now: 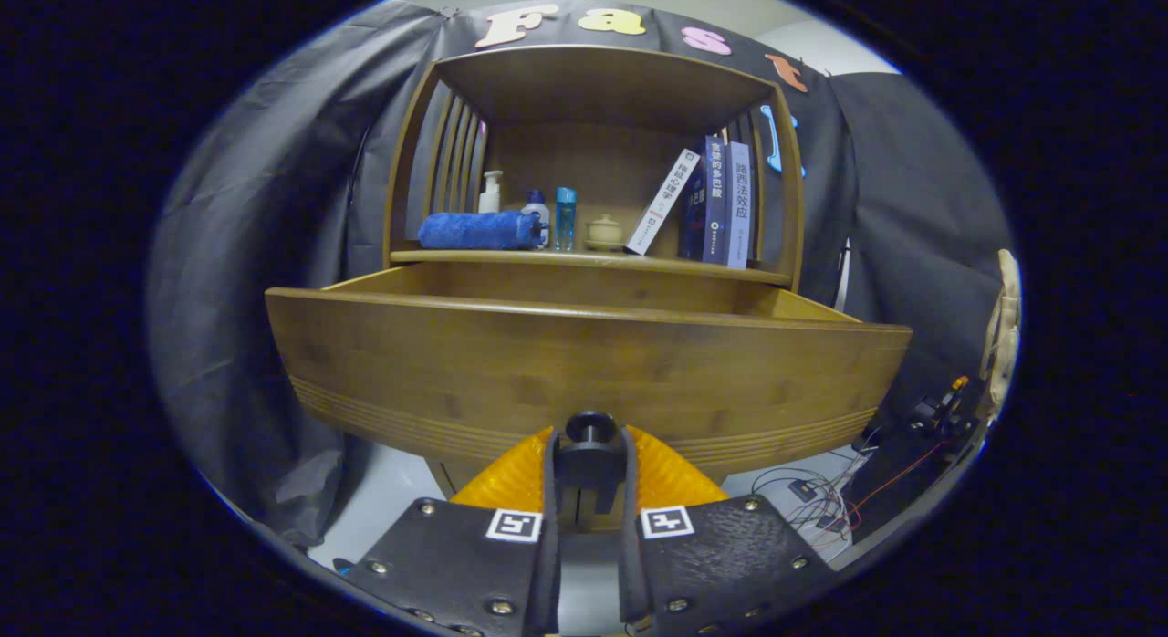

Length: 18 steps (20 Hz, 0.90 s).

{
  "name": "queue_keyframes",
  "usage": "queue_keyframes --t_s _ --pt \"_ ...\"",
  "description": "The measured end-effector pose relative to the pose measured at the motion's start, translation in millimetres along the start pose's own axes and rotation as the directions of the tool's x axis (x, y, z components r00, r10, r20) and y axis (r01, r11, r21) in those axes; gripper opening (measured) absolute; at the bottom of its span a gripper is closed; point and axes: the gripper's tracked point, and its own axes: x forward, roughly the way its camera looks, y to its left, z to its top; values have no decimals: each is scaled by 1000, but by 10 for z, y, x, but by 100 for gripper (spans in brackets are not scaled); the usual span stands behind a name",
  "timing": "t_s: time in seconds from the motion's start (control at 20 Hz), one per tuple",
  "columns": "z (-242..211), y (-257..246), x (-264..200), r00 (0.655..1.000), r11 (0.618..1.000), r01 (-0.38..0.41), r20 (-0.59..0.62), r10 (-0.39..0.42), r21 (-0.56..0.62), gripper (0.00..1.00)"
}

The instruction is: Pull open the drawer, take out the items inside it, and place them on the countertop above the cabinet.

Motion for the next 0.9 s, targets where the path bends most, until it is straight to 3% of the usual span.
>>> queue_keyframes --t_s 0.2,0.55,0.65,0.8,0.9 --pt "-31 -4 -105 999 999 -34 5 34 21 26" --pt "-108 15 -289 999 998 -22 -23 23 65 25" --pt "109 73 -407 998 991 -44 43 39 125 55" --pt "551 -82 -708 990 995 10 140 -25 104 100" --pt "714 -114 -780 987 996 29 152 -41 85 99"
